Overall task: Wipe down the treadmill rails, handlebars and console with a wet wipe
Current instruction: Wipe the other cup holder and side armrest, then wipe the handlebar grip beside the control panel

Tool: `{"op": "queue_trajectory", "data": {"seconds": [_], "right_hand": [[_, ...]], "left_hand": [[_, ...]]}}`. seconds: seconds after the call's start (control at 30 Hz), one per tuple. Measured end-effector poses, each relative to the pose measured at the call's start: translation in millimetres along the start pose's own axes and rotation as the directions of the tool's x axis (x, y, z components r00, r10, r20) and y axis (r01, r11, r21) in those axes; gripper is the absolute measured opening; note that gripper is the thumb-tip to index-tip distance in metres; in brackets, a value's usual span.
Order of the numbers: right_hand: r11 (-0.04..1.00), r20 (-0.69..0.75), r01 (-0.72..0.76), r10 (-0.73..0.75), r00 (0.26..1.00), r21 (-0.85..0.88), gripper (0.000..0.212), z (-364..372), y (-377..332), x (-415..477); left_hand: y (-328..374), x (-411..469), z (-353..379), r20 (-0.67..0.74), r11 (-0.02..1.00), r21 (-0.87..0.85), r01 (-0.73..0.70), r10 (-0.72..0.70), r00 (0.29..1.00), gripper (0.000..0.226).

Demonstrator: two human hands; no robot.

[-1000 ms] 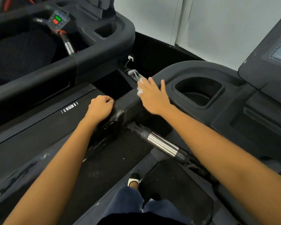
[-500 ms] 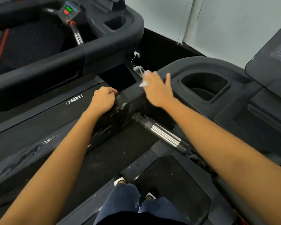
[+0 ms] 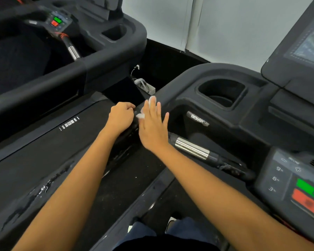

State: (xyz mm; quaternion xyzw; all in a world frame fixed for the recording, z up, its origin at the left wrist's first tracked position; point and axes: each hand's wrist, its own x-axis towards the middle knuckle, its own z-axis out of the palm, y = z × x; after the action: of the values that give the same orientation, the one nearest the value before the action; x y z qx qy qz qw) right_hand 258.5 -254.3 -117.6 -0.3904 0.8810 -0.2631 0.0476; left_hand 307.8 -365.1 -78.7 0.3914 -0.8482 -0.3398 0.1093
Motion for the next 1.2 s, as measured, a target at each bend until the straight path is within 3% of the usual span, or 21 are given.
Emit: {"op": "queue_trajectory", "data": {"seconds": [0.1, 0.2, 0.3, 0.37, 0.47, 0.53, 0.6, 0.73, 0.87, 1.03, 1.2], "right_hand": [[0.993, -0.045, -0.110, 0.108, 0.993, -0.049, 0.056, -10, 7, 47], [0.988, -0.128, -0.150, 0.143, 0.981, -0.046, 0.059, 0, 2, 40], [0.990, -0.152, -0.085, 0.102, 0.983, 0.115, 0.062, 25, -25, -14], [0.967, -0.095, -0.052, 0.078, 0.992, 0.249, 0.062, 29, -37, -44], [0.872, 0.035, -0.192, 0.198, 0.980, 0.450, 0.052, -1, -30, -45], [0.834, -0.006, -0.249, 0.290, 0.957, 0.492, 0.039, -33, -21, -37], [0.786, -0.078, -0.251, 0.354, 0.932, 0.565, 0.026, -58, -10, -33], [0.742, -0.146, -0.279, 0.451, 0.880, 0.610, 0.019, -76, 2, -40], [0.690, -0.208, -0.274, 0.530, 0.822, 0.670, 0.029, -87, 11, -54], [0.458, -0.035, -0.293, 0.584, 0.811, 0.839, 0.019, -100, 25, -69], [0.330, 0.075, -0.299, 0.550, 0.832, 0.896, 0.021, -107, 39, -80]], "left_hand": [[-1, -2, -5, 0.040, 0.999, 0.013, -0.050, 0.049, 0.998, 0.039], [-3, -3, -6, 0.069, 0.996, 0.012, -0.090, 0.089, 0.994, 0.038], [-5, -3, -7, 0.084, 0.996, -0.021, -0.088, 0.090, 0.992, 0.039], [-5, -6, -8, 0.090, 0.994, -0.030, -0.103, 0.105, 0.990, 0.038], [0, -21, -8, 0.034, 0.970, -0.076, -0.229, 0.232, 0.972, 0.028], [5, -35, -3, -0.009, 0.927, -0.156, -0.342, 0.344, 0.939, 0.033], [13, -49, 7, 0.050, 0.872, -0.300, -0.386, 0.419, 0.907, 0.037], [26, -62, 21, 0.242, 0.853, -0.448, -0.267, 0.403, 0.883, 0.037], [25, -63, 24, 0.274, 0.842, -0.440, -0.311, 0.456, 0.847, 0.033], [33, -63, 24, 0.247, 0.795, -0.549, -0.259, 0.450, 0.858, 0.018], [47, -74, 31, 0.246, 0.676, -0.736, -0.021, 0.296, 0.923, 0.014]]}}
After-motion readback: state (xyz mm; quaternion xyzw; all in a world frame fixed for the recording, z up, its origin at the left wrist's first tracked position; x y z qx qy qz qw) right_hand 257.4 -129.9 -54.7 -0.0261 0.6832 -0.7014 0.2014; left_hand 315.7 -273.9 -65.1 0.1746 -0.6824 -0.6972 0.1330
